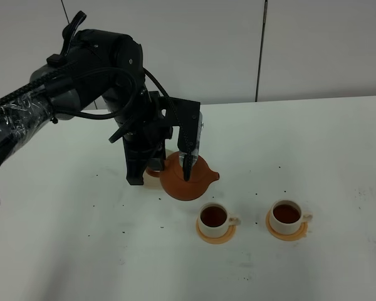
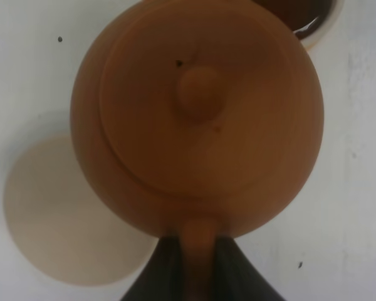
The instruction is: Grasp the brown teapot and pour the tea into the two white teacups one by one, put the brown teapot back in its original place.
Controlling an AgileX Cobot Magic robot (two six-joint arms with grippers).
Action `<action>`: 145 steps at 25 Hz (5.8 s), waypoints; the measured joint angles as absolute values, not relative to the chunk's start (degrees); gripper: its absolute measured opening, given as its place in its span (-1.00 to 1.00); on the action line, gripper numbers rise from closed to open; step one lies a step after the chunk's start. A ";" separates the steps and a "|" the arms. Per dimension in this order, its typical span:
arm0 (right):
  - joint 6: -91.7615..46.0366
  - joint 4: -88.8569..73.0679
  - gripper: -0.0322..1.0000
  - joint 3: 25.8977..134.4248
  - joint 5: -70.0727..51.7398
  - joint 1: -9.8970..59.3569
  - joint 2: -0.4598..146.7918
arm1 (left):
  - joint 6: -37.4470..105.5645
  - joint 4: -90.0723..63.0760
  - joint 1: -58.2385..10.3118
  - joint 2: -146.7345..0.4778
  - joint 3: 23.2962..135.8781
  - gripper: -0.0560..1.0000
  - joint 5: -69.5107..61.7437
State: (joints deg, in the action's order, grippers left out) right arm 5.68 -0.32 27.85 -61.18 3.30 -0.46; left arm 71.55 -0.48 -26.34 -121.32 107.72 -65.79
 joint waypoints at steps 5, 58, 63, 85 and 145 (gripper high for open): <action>5.68 -0.32 -0.49 27.85 -61.18 3.30 -0.46 | 71.91 -4.94 -24.91 -121.32 107.72 -0.56 -66.14; 5.68 -0.32 -0.48 27.85 -61.18 3.30 -0.46 | 70.04 -9.75 -14.84 -125.72 107.72 -0.56 -56.01; 5.68 -0.32 -0.48 27.85 -61.18 3.30 -0.46 | 68.57 -8.47 -13.77 -126.59 107.72 -0.56 -55.05; 5.68 -0.32 -0.48 27.85 -61.18 3.30 -0.46 | 66.97 -6.84 -13.77 -129.46 107.72 -0.56 -52.86; 5.68 -0.32 -0.48 27.85 -61.18 3.30 -0.46 | 61.69 -5.77 -13.77 -130.50 107.72 -0.18 -56.23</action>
State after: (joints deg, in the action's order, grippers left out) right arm 5.68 -0.32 27.85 -61.18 3.30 -0.46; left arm 61.69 -5.77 -13.77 -130.50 107.72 -56.23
